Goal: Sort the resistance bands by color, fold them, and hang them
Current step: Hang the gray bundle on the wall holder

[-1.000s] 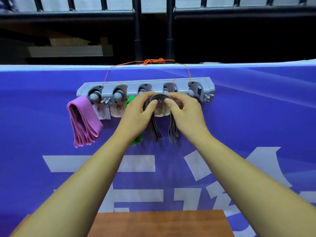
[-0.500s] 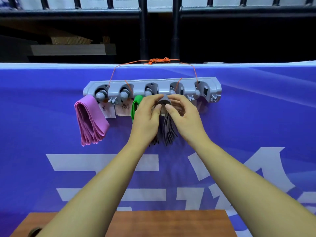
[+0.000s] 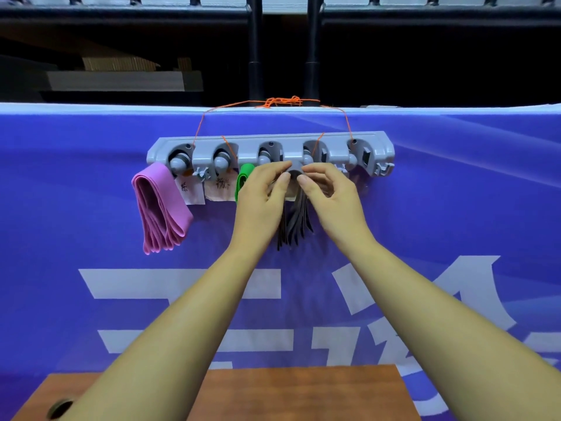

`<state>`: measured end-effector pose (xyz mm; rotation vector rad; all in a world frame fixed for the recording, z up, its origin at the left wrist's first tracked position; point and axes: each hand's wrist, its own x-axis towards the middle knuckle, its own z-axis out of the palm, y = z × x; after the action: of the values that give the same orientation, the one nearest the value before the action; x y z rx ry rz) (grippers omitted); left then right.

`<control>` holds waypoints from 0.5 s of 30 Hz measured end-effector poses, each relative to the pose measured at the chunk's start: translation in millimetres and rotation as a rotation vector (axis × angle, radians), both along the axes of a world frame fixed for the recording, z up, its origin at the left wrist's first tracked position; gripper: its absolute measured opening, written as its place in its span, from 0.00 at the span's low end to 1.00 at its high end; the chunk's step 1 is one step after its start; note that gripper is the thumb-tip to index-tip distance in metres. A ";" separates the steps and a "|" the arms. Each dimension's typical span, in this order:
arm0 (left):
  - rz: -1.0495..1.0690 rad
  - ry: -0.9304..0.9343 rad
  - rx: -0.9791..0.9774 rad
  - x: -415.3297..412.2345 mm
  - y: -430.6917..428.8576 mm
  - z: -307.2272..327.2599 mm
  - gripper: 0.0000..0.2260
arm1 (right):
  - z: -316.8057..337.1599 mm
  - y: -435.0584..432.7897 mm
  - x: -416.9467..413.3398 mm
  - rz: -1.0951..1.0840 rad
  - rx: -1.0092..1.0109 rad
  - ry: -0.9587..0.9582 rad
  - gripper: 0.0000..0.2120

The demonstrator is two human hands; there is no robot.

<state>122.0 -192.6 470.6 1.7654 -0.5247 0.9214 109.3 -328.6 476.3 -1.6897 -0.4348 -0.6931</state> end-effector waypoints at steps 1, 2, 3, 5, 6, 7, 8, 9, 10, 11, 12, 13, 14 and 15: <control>0.014 0.004 -0.007 0.6 -1.0 1.2 0.11 | 1.4 1.5 0.4 -0.012 0.003 -0.004 0.07; 0.031 0.009 -0.014 0.9 -2.4 2.6 0.11 | 3.2 3.2 1.0 -0.029 0.004 -0.010 0.06; 0.044 0.020 -0.027 1.2 -4.1 3.7 0.11 | 4.6 4.9 1.6 -0.047 0.004 -0.017 0.06; 0.058 0.055 -0.059 0.7 -7.2 4.5 0.11 | 5.7 6.9 2.0 -0.065 0.010 -0.021 0.06; 0.063 0.078 -0.067 0.3 -8.0 3.4 0.11 | 5.1 7.0 1.2 -0.063 0.015 -0.013 0.06; 0.065 0.101 -0.071 -0.1 -7.7 1.5 0.12 | 3.4 6.5 0.5 -0.065 0.015 -0.001 0.07; 0.065 0.116 -0.066 -1.4 -6.5 -1.1 0.12 | 0.5 5.4 -1.1 -0.070 0.010 0.011 0.07; 0.066 0.124 -0.054 -4.0 -4.8 -4.8 0.13 | -3.7 3.3 -2.7 -0.086 -0.003 0.026 0.07; 0.067 0.128 -0.040 -7.8 -2.7 -9.7 0.13 | -9.2 0.0 -4.8 -0.110 -0.026 0.042 0.07; 0.062 0.131 -0.034 -13.2 -0.8 -16.4 0.13 | -16.4 -3.9 -7.5 -0.144 -0.061 0.060 0.08; 0.051 0.137 -0.036 -19.8 1.2 -25.1 0.13 | -25.7 -9.2 -10.7 -0.171 -0.105 0.088 0.10; 0.041 0.145 -0.036 -26.2 3.1 -35.8 0.12 | -36.3 -14.3 -14.7 -0.192 -0.159 0.120 0.12; 0.033 0.153 -0.029 -32.6 5.0 -48.1 0.11 | -48.4 -19.8 -19.4 -0.206 -0.215 0.156 0.14; 0.026 0.167 -0.020 -37.6 6.7 -62.1 0.11 | -62.0 -25.1 -25.1 -0.219 -0.269 0.197 0.16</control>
<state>84.5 -185.8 408.4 1.8160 -0.3843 0.7865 84.2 -353.7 414.3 -2.0606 -0.2117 -0.6386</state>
